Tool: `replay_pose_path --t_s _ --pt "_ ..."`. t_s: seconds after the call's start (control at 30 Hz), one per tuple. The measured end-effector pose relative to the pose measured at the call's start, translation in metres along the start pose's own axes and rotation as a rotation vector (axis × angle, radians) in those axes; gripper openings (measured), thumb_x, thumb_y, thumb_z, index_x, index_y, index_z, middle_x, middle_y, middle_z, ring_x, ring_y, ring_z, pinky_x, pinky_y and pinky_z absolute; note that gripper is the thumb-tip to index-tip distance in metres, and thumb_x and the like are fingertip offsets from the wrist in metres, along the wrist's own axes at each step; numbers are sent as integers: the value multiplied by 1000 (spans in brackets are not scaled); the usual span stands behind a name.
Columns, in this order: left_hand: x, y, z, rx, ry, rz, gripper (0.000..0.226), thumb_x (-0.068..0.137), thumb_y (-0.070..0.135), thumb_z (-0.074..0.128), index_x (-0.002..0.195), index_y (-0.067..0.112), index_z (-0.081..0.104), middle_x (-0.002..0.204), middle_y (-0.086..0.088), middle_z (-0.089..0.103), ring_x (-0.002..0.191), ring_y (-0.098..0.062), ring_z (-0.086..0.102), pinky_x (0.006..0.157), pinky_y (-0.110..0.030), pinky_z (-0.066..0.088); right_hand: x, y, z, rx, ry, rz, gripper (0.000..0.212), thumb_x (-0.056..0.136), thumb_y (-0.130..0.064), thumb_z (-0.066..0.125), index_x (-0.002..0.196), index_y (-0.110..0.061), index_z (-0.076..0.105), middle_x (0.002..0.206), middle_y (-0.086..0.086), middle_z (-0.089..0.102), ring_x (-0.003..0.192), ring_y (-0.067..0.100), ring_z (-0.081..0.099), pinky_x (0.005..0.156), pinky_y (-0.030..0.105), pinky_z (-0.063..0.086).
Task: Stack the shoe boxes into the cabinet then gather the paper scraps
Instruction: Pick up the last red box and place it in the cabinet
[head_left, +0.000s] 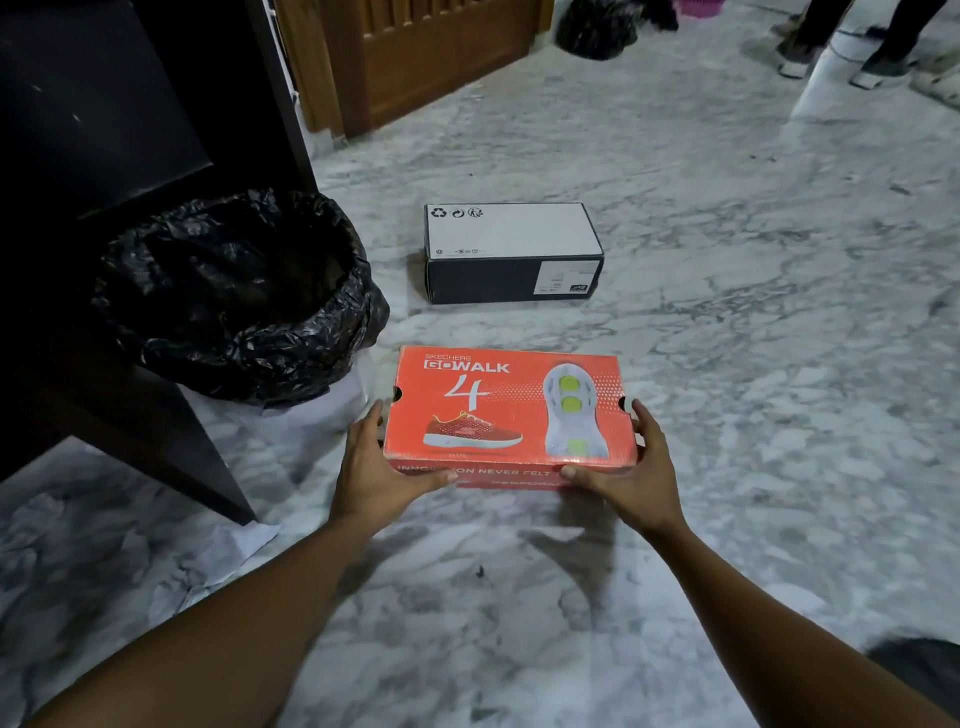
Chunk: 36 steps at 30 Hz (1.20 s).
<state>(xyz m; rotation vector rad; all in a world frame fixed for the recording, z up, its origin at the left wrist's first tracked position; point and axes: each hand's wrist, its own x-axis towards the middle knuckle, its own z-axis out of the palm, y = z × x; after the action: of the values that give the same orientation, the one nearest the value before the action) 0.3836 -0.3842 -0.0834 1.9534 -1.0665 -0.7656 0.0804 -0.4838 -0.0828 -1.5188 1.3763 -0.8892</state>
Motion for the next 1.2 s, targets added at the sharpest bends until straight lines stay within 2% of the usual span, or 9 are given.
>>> replay_pose_path --t_s 0.1,0.23,0.37,0.6,0.67,0.8,0.97,1.07,1.2 --pt "8 -2 1 -67 -83 -19 143 42 47 98 157 32 14 145 14 46 133 -8 44 106 -28 39 6 2 1 2 -56 6 124 38 -48 101 146 -35 39 140 -15 55 122 6 59 99 39 54" --pt "6 6 -1 -60 -85 -24 143 41 51 97 157 34 14 141 14 52 130 -7 49 102 -24 40 -1 -6 -2 13 -65 -26 114 44 -29 102 141 -34 44 131 -19 61 117 4 62 96 40 56" --pt "-8 33 -16 -85 -77 57 133 36 56 97 145 52 21 131 24 58 119 6 54 102 -31 47 -14 -28 -17 30 -37 -58 118 42 -37 103 143 -37 41 136 -16 58 122 8 59 98 44 54" --pt "-38 137 -88 -112 -15 345 121 34 62 96 138 60 35 127 20 62 117 -3 60 98 -39 52 -45 -130 -59 99 62 -198 117 42 -40 100 144 -34 43 129 -20 61 112 0 63 92 32 57" --pt "-57 177 -118 -122 35 444 108 36 53 99 128 64 42 119 19 66 109 -1 64 94 -35 54 -56 -170 -70 120 90 -268 117 40 -41 100 143 -32 43 130 -20 60 112 -3 62 89 26 56" --pt "-101 246 -181 -112 123 592 108 38 50 100 134 44 48 119 15 67 106 0 65 90 -34 56 -89 -255 -90 166 160 -426 105 48 -18 100 139 -25 46 127 -14 60 105 -15 60 77 4 48" --pt "-172 314 -264 -39 296 748 127 39 62 95 148 47 31 135 16 51 123 -5 53 100 -35 48 -145 -347 -111 235 217 -625 113 51 -34 99 147 -26 39 138 -9 57 118 -5 58 89 8 49" --pt "-222 335 -313 -1 426 828 134 38 61 94 152 43 25 145 14 43 128 -2 46 102 -29 42 -185 -399 -108 309 262 -775 115 51 -25 97 149 -21 37 139 -20 50 122 -18 46 93 0 38" --pt "-285 337 -376 63 608 893 135 41 57 94 154 38 22 150 11 38 129 4 39 103 -24 38 -227 -452 -89 393 231 -958 115 52 -19 96 149 -20 34 140 -34 44 132 -7 44 102 9 39"
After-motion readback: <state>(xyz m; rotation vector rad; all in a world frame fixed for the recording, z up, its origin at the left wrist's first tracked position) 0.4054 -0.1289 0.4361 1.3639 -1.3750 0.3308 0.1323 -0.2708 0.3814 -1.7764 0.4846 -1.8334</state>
